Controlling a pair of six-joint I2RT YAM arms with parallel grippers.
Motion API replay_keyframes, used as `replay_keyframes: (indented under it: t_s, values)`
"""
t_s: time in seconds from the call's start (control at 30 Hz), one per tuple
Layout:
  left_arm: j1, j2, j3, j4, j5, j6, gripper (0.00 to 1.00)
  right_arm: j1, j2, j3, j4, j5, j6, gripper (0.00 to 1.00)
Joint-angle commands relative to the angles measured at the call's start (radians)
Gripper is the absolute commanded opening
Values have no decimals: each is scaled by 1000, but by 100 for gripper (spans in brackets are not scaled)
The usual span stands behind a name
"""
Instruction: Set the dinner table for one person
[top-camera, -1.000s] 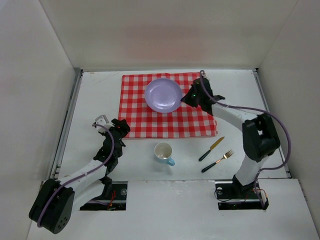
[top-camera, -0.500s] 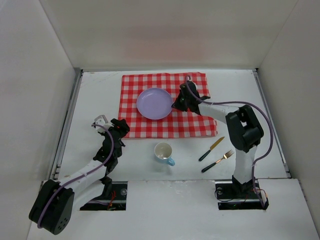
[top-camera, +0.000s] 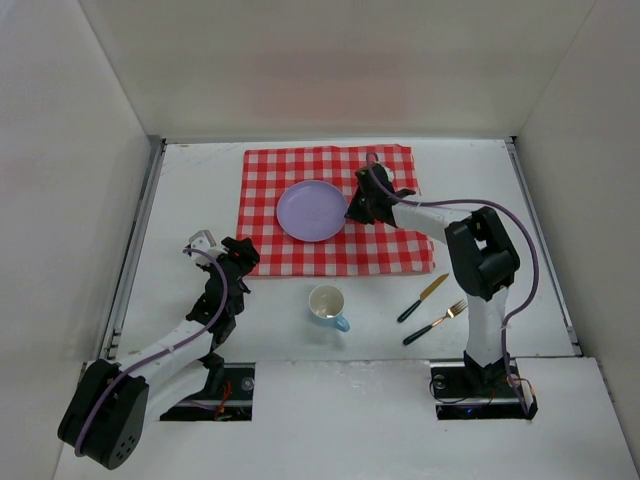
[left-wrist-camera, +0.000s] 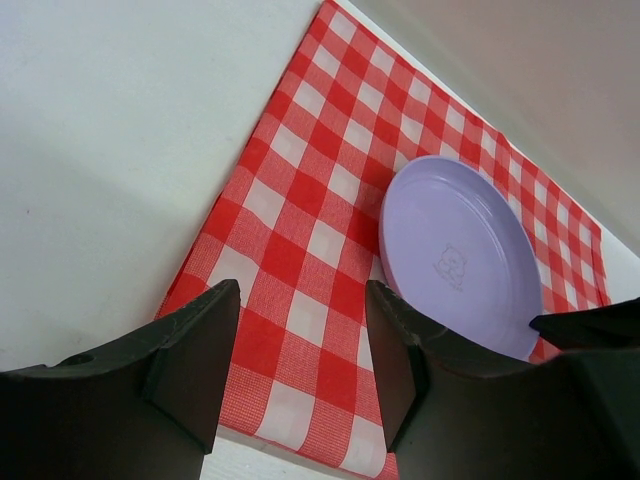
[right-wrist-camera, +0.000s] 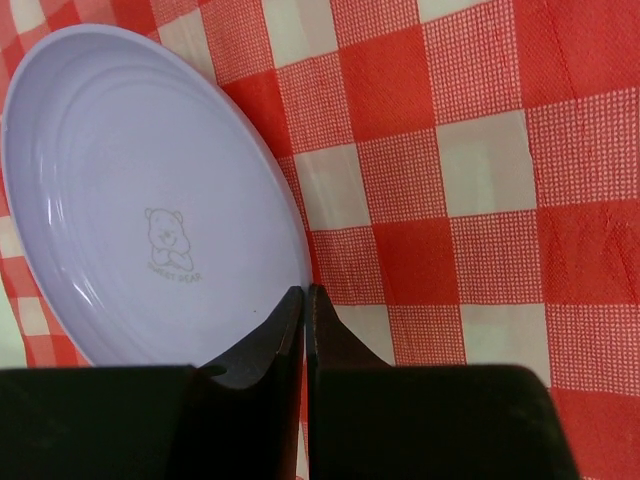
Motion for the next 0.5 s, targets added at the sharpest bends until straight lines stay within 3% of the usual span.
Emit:
replay_keyframes:
  t_s: [0.0,0.07,0.2,0.3,0.47]
  values:
    - [-1,-8,3,23,4,-22,51,12,13,54,-20,-4,-8,7]
    - [-6,-9,3,23,-5,-15,51,16,2,45,-26,5,-8,11]
    - [2,-11,3,21,9,-25,51,16,-59,18,-26,19,-11,40]
    - [-3,-5,5,21,-4,-17,51,16,-152,-36,-20,51,-32,55]
    - [-8,5,9,21,-1,-19,51,52,-381,-172,-19,132,-138,66]
